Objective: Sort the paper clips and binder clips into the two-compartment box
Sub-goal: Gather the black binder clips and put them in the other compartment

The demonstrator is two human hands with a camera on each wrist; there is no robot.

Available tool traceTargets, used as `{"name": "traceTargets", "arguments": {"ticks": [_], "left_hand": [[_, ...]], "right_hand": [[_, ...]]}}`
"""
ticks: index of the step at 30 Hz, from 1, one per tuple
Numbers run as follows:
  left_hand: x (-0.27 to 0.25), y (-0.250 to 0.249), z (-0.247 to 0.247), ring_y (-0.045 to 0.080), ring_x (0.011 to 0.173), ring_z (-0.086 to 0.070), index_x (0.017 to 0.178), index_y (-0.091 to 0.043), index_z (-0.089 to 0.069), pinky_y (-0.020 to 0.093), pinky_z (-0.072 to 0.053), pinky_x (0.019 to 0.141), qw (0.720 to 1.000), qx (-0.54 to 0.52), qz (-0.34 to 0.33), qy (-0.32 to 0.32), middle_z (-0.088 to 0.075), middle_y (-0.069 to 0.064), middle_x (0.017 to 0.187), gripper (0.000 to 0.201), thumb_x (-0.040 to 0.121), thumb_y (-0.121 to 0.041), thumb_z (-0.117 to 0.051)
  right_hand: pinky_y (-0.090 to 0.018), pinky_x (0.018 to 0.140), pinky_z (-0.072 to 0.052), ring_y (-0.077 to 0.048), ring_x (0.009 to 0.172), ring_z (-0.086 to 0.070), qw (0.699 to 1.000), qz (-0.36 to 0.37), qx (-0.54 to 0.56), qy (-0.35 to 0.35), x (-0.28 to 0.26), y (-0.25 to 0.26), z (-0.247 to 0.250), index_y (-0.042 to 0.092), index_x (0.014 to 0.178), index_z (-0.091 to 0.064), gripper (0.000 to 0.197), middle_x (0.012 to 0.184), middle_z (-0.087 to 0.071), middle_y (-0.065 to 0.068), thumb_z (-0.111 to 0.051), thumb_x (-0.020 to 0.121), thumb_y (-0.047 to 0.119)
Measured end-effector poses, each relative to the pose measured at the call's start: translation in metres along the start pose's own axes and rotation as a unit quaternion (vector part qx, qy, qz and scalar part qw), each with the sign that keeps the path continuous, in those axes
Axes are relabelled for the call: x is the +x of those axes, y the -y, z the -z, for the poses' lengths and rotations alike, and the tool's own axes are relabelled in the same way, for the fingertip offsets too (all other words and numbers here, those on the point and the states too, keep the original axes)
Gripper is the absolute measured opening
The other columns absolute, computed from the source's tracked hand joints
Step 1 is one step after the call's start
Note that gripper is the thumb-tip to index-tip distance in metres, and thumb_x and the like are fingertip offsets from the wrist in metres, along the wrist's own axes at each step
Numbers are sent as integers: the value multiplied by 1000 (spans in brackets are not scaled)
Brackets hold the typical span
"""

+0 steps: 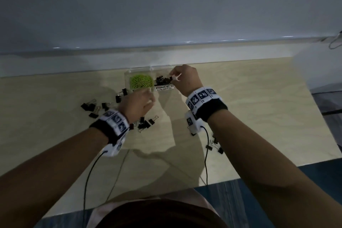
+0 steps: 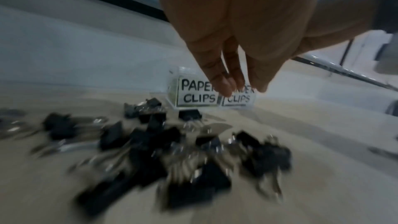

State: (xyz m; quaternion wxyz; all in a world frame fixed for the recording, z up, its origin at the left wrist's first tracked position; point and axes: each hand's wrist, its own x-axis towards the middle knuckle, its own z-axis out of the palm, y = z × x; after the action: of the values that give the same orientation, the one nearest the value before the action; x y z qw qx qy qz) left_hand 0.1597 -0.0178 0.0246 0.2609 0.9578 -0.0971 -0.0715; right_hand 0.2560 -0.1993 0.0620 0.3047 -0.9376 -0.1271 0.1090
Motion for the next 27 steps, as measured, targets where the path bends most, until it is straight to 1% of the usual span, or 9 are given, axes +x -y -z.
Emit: {"name": "traceTargets", "arguments": {"ticks": [4, 7, 9, 11, 14, 18, 21, 25, 27], "left_hand": [[-40, 14, -24, 17, 107, -49, 118, -19, -58, 38, -48, 92, 992, 35, 29, 119, -49, 0, 117, 40, 82, -34, -67], [-48, 10, -38, 21, 117, -39, 130, -17, -49, 36, -44, 95, 990, 38, 37, 128, -42, 3, 125, 61, 77, -38, -72], [-47, 7, -45, 23, 118, -37, 132, -17, -48, 40, -46, 94, 991, 44, 47, 116, -41, 4, 126, 66, 75, -39, -73], [-43, 5, -48, 24, 116, -36, 131, -19, -50, 43, -45, 94, 991, 38, 64, 111, -42, 3, 125, 63, 76, -39, -72], [-39, 2, -52, 26, 111, -40, 127, -17, -54, 42, -42, 94, 991, 32, 64, 116, -46, 3, 119, 51, 82, -36, -67], [-38, 0, -51, 27, 101, -49, 114, -14, -61, 42, -44, 91, 993, 33, 44, 101, -51, 4, 109, 33, 84, -28, -65], [-35, -4, -45, 26, 95, -54, 103, -8, -61, 41, -45, 86, 992, 42, 37, 111, -54, 7, 103, 24, 83, -21, -59], [-26, -5, -35, 27, 93, -56, 94, -6, -61, 35, -44, 83, 992, 21, 56, 110, -60, 10, 98, 15, 82, -10, -54], [-22, -6, -28, 26, 94, -58, 93, -6, -64, 32, -44, 82, 990, 7, 73, 117, -62, 10, 99, 13, 83, -8, -56]], "right_hand": [[-32, 81, -52, -18, 82, -59, 995, -33, -57, 74, -39, -33, 1, 16, 95, -67, 18, 95, -63, -5, -69, 78, 10], [-30, 83, -46, -24, 92, -57, 978, -87, -102, 161, -89, -62, -15, 18, 99, -64, 25, 99, -56, -7, -72, 76, 20], [-30, 79, -48, -28, 87, -57, 979, -92, -105, 150, -116, -73, -32, 17, 98, -63, 23, 94, -48, -5, -69, 76, 23], [-33, 73, -51, -29, 81, -56, 985, -81, -99, 119, -132, -79, -46, 13, 94, -65, 17, 92, -47, -6, -65, 78, 17], [-28, 63, -46, -30, 74, -56, 992, -61, -76, 84, -138, -81, -57, 5, 86, -67, 14, 88, -54, -13, -60, 75, 2], [-25, 61, -38, -31, 71, -57, 996, -49, -41, 59, -138, -78, -59, 3, 83, -66, 9, 80, -58, -15, -59, 81, 9], [-28, 63, -47, -28, 69, -59, 996, -75, 5, 39, -130, -74, -56, 10, 79, -66, 4, 76, -64, -11, -62, 77, 12], [-9, 52, -36, -16, 63, -56, 992, -103, 68, 24, -98, -54, -41, 13, 81, -66, 18, 69, -64, -3, -65, 66, 3], [-7, 52, -36, -15, 61, -55, 992, -82, 95, -1, -74, -37, -33, 10, 82, -67, 20, 68, -62, -2, -66, 65, -1]]}}
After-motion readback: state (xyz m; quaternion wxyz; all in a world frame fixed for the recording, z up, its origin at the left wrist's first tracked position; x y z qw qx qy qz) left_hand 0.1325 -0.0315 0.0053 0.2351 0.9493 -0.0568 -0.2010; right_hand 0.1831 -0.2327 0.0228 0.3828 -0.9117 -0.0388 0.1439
